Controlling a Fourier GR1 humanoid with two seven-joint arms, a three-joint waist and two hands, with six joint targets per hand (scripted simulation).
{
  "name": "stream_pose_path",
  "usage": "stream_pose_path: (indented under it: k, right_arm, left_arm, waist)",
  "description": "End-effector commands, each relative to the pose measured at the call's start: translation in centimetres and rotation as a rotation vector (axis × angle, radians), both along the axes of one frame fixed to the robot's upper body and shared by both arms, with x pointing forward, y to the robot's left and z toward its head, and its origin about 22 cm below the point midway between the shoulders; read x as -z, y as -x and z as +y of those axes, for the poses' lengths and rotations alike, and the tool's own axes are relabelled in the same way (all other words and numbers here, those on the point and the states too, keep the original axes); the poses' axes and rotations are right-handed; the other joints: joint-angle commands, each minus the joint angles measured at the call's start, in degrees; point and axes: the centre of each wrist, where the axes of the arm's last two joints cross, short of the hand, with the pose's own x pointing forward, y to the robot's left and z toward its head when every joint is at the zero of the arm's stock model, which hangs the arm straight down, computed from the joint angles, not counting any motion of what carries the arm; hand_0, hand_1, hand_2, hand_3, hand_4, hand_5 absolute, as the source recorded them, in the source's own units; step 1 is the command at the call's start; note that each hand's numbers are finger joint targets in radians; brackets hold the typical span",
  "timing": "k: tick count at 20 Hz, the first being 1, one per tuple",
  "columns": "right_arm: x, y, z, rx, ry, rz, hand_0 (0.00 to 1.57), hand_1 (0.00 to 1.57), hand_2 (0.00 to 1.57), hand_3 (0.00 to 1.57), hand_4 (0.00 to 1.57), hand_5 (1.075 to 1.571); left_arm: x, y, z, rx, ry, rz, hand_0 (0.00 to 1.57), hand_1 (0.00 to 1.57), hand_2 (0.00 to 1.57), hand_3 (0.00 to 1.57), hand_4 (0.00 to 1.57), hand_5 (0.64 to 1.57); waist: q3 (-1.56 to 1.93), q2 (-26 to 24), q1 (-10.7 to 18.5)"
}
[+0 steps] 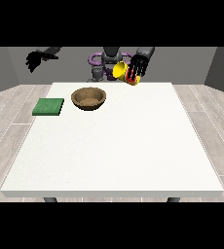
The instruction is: Pick the cup and pour the ball into the bowl, then pick the bowl and place it on the pad
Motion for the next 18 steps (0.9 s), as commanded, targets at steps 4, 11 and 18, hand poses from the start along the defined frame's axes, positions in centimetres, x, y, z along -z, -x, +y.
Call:
stream_pose_path:
  k: [4,11,18]
  right_arm:
    - [1.0,0.9,-1.3,0.01,-0.018,0.041,0.0,0.0,0.0,0.0,0.0,1.571]
    - [-0.2,-1.2,-0.3,-0.03,-0.016,0.026,0.0,0.0,0.0,0.0,0.0,1.57]
    - [1.4,0.3,-0.9,0.007,0.002,0.042,0.0,0.0,0.0,0.0,0.0,1.571]
  left_arm:
    - [0.7,0.9,-6.6,0.109,-0.399,-0.021,1.5,1.5,1.57,1.57,1.38,1.4]
    - [2.5,2.4,-11.7,0.194,-0.847,-0.036,1.54,1.54,1.57,1.57,1.57,1.124]
    - [4.0,4.2,-14.5,0.25,-1.137,-0.072,1.46,1.46,1.57,1.57,1.51,1.178]
  waist:
    - [0.01,-2.96,-0.12]
    - [-0.01,-1.59,-1.92]
    - [-0.08,-2.5,0.13]
